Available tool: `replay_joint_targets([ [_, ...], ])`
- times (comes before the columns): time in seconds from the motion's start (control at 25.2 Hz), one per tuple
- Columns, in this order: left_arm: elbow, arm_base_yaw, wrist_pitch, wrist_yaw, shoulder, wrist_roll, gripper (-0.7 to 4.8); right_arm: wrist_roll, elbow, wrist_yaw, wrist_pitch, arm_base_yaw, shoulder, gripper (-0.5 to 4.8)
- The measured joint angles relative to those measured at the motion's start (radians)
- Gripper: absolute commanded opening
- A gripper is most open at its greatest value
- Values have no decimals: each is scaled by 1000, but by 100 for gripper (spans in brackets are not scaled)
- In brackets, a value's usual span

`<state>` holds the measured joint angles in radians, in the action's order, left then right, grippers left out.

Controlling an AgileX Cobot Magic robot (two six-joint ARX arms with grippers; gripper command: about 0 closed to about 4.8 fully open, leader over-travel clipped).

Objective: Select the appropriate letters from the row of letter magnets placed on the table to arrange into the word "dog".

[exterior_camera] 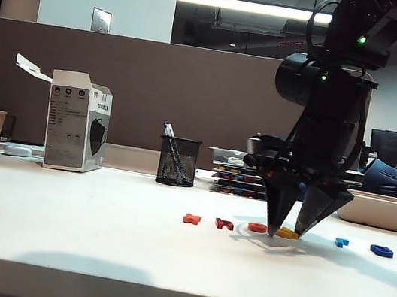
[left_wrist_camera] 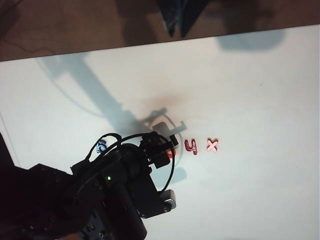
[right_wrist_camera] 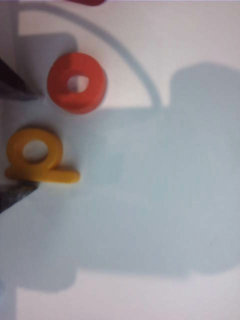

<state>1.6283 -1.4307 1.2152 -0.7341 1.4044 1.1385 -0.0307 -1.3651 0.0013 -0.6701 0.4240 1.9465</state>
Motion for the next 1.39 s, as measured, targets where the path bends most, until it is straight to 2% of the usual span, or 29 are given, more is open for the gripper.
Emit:
replay_joint_targets([
  [0.12, 0, 0, 0, 0, 0, 0, -5, -2, 0, 0, 0, 0, 0, 166],
  [0.28, 0, 0, 0, 0, 0, 0, -5, -2, 0, -1, 0, 0, 0, 165],
  [0.36, 0, 0, 0, 0, 0, 0, -5, -2, 0, 0, 0, -1, 0, 137],
  [0.52, 0, 0, 0, 0, 0, 0, -5, -2, 0, -1, 0, -1, 0, 114],
  [0.83, 0, 0, 0, 0, 0, 0, -5, -2, 0, -1, 2, -1, 0, 111],
  [0.99, 0, 0, 0, 0, 0, 0, -5, -2, 0, -1, 2, -1, 0, 84],
  [1.39, 0, 0, 0, 0, 0, 0, -5, -2, 0, -1, 3, -1, 0, 84],
])
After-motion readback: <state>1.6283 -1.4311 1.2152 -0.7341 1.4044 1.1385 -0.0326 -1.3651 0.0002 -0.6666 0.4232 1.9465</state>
